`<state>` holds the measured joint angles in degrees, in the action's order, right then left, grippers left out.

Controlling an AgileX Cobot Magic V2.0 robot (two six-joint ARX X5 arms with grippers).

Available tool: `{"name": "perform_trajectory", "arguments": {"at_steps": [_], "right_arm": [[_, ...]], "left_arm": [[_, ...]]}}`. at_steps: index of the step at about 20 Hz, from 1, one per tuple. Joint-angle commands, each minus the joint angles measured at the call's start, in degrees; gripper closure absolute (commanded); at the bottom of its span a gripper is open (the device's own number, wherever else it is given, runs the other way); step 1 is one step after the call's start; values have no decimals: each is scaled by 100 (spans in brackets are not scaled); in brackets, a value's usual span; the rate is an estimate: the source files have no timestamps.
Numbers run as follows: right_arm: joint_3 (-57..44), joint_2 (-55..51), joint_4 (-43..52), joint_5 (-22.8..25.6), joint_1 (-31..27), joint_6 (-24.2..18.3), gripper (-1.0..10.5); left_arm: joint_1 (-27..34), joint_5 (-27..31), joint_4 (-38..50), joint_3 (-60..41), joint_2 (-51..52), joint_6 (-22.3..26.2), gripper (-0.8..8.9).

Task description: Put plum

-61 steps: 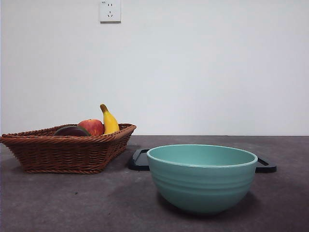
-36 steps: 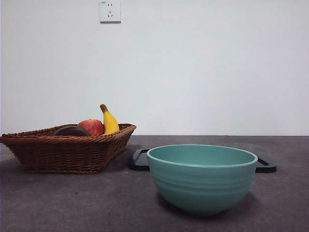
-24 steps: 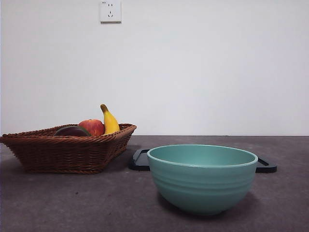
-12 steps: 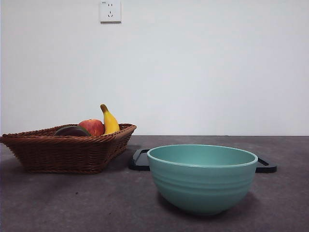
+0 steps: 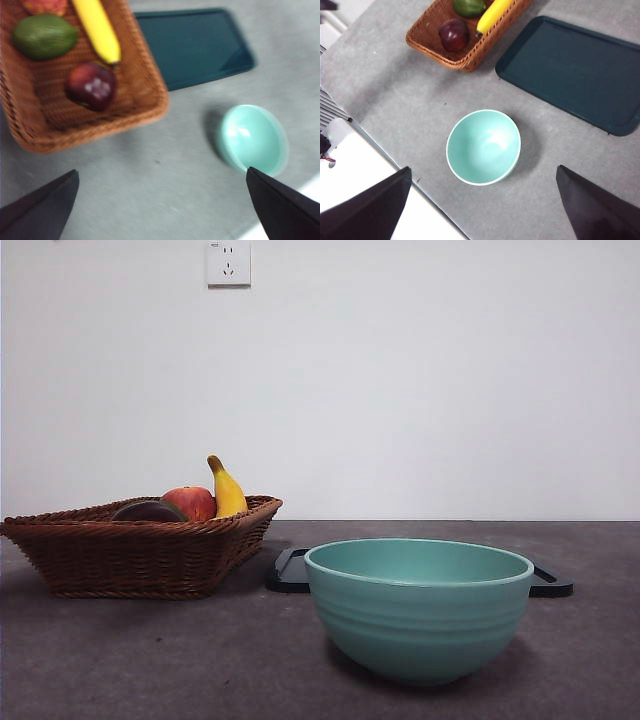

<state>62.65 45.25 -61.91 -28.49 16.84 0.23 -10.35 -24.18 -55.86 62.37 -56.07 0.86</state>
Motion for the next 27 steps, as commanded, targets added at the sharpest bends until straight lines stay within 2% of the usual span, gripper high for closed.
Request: {"name": "perform_trajectory", "arguments": {"at_steps": [1,6,12,19,27], "right_arm": [[111,155,48,0,28,-22,482],[111,267,50,0,28,-24,482],[111,267,9,0,28,-22,482],[111,262,-118,2,28,-24,482],[111,262,-151,0,28,-22,482]], "left_arm": [[-247,490,446,101,-527,225,252],[-730,1589,1185,149,-1733,658,252],[-1029,2087,1812,658,-3032,955,253],[-1143,2164,1803,1099,-4022,1220,253],[-1143,2297,1825,1108,-4562,1351,256]]}}
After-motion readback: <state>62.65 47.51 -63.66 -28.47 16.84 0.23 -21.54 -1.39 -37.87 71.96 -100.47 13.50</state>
